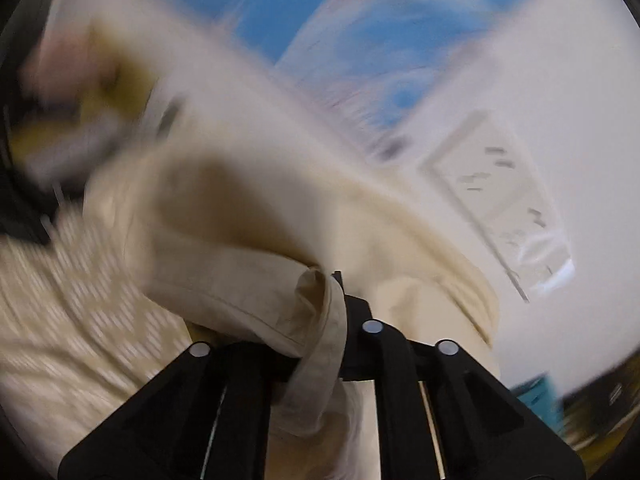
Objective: Fold large clothes
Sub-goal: 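Lift the cream shirt high with both grippers and shake it out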
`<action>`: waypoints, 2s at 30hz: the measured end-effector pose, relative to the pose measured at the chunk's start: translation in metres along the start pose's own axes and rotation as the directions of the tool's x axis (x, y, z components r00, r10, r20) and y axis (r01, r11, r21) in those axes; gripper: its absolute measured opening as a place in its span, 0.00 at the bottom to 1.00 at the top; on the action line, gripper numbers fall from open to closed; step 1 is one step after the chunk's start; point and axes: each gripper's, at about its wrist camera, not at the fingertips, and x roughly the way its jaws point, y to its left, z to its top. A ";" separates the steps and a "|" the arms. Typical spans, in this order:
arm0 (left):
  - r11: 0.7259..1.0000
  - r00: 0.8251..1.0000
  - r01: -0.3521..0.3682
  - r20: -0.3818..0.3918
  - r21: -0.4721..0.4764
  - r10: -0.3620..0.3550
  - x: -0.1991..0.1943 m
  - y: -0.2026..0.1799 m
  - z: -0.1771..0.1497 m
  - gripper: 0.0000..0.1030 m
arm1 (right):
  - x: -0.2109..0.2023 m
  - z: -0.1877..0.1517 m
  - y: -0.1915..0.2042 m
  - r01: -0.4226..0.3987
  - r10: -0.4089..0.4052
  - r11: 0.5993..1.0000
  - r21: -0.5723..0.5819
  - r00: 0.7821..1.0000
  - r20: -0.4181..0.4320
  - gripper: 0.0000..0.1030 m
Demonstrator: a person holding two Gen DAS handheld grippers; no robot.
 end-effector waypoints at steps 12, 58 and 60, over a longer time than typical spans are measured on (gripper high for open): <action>0.929 0.918 0.251 0.236 0.271 -0.317 -0.013 -0.064 0.044 0.94 | -0.142 -0.007 -0.180 -0.075 -0.084 0.845 0.530 0.959 0.270 0.05; 0.627 0.569 0.707 0.262 0.328 -0.779 -0.247 -0.044 0.030 0.02 | -0.422 -0.002 -0.130 -0.206 -0.069 0.882 0.425 0.834 0.547 0.04; 0.654 0.575 0.704 0.318 0.277 -0.754 -0.271 -0.013 0.036 0.01 | -0.444 -0.004 -0.123 -0.209 -0.072 0.886 0.415 0.821 0.567 0.04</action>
